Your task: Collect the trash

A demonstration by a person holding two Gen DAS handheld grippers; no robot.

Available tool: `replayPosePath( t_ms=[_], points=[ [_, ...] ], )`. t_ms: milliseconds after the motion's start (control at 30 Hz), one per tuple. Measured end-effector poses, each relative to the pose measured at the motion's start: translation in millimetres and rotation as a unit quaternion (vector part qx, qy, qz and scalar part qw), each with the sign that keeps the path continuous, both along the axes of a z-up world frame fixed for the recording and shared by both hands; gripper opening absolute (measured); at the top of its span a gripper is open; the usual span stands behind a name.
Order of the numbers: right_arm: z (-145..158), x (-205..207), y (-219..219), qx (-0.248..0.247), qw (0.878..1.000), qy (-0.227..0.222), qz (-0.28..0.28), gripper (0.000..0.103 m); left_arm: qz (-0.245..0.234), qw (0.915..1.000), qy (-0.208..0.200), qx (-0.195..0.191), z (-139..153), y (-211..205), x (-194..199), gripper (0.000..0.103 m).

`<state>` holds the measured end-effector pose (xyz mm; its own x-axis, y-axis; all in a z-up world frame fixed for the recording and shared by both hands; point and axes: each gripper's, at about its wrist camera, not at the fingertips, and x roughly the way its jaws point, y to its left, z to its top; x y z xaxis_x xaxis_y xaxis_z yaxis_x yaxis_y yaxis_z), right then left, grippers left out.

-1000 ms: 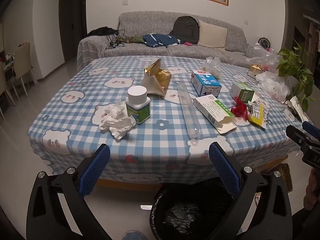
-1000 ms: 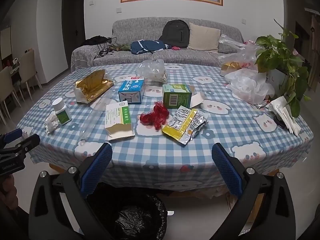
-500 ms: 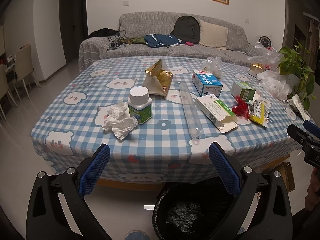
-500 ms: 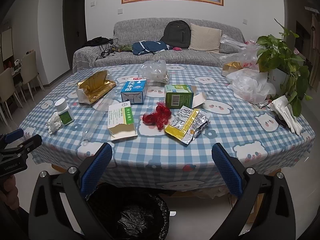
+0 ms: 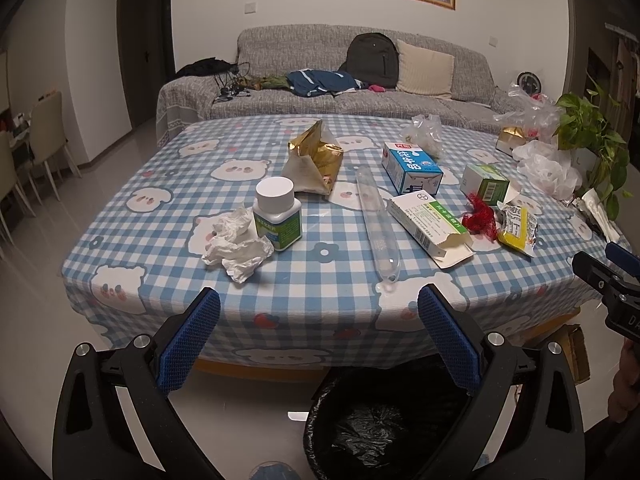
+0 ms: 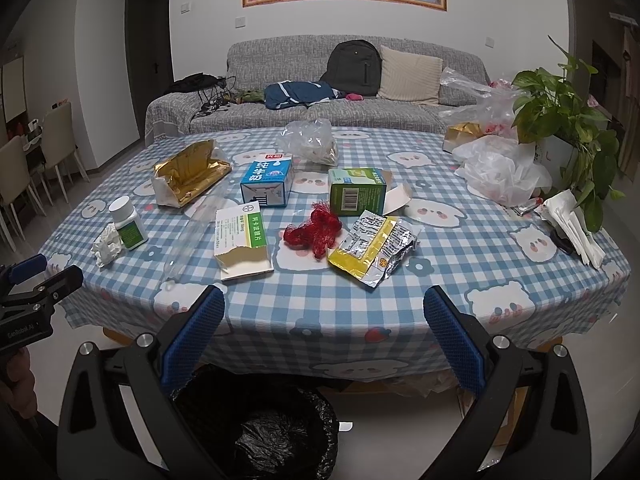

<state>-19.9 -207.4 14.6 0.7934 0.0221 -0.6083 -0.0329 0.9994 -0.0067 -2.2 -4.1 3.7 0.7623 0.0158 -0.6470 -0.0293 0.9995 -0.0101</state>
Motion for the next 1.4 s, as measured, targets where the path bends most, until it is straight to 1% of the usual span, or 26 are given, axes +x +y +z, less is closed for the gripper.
replayPosePath(
  t_ms=[1400],
  points=[
    [0.0,0.1,-7.7,0.004,1.000,0.001,-0.003,0.096,-0.002,1.0000,0.003,0.002,-1.4,-2.9,1.7,0.097]
  ],
)
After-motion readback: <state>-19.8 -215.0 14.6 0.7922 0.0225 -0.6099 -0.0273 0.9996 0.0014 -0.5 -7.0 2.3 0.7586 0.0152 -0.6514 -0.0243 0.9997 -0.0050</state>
